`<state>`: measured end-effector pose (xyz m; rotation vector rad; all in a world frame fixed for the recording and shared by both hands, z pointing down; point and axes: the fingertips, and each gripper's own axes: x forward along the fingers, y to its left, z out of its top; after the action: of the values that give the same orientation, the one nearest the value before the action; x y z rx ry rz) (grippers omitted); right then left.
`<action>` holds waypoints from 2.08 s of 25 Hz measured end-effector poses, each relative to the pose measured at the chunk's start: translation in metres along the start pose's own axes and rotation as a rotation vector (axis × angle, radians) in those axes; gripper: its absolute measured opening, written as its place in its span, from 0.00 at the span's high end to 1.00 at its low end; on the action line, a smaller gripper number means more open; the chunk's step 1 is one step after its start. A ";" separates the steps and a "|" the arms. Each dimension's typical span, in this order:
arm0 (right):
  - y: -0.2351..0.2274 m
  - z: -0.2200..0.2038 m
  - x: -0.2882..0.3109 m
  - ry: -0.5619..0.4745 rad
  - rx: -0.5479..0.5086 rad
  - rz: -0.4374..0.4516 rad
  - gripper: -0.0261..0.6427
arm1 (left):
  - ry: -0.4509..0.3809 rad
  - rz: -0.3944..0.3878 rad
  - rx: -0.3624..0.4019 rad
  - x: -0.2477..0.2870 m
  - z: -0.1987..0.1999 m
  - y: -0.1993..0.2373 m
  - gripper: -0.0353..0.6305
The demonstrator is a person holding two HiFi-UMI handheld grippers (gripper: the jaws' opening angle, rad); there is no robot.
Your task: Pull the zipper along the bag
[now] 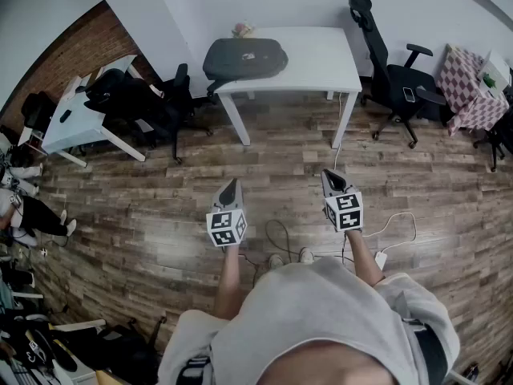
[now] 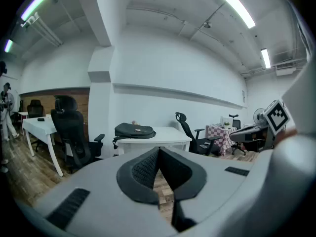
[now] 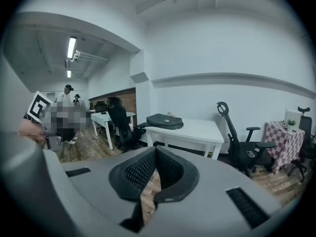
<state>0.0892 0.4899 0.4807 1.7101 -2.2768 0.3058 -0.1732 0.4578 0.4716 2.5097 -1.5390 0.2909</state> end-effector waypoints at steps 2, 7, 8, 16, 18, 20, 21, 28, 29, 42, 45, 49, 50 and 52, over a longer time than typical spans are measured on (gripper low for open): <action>0.001 0.001 0.001 -0.004 -0.004 -0.003 0.94 | 0.000 0.000 0.000 0.002 0.002 -0.001 0.91; -0.001 0.004 0.002 -0.010 -0.010 -0.007 0.94 | -0.004 -0.005 -0.004 0.006 0.006 -0.003 0.91; -0.002 0.004 0.003 -0.010 -0.010 -0.006 0.94 | -0.005 -0.005 -0.004 0.007 0.006 -0.003 0.91; -0.016 0.008 0.002 -0.018 0.003 -0.002 0.94 | 0.001 -0.009 -0.011 0.015 0.006 -0.016 0.91; -0.020 0.008 0.001 -0.024 0.002 0.005 0.94 | 0.004 -0.008 -0.010 0.017 0.004 -0.023 0.91; -0.024 0.006 -0.001 -0.027 -0.009 0.014 0.94 | 0.007 -0.005 -0.009 0.017 0.002 -0.030 0.91; -0.025 0.005 -0.001 -0.026 -0.015 0.019 0.94 | 0.008 -0.004 -0.006 0.017 0.001 -0.034 0.91; -0.031 -0.004 0.003 -0.001 -0.011 0.051 0.94 | 0.035 0.002 0.000 0.023 -0.009 -0.049 0.91; -0.031 -0.005 0.005 0.000 -0.008 0.054 0.94 | 0.037 0.002 0.002 0.026 -0.009 -0.049 0.91; -0.059 0.006 0.086 0.023 -0.011 0.030 0.94 | 0.057 -0.025 -0.026 0.114 -0.012 -0.015 0.91; -0.067 0.020 0.118 0.027 -0.017 0.023 0.94 | 0.057 -0.049 -0.030 0.153 -0.003 -0.001 0.91; -0.081 0.040 0.162 0.039 -0.041 0.010 0.94 | 0.042 -0.082 -0.045 0.206 0.012 0.015 0.91; -0.084 0.044 0.171 0.040 -0.047 0.004 0.94 | 0.043 -0.090 -0.047 0.217 0.015 0.019 0.91; -0.089 0.055 0.190 0.041 -0.052 -0.008 0.94 | 0.045 -0.102 -0.046 0.240 0.025 0.033 0.91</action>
<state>0.1199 0.2761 0.4946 1.6716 -2.2290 0.2747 -0.0940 0.2308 0.5118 2.5181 -1.3793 0.2917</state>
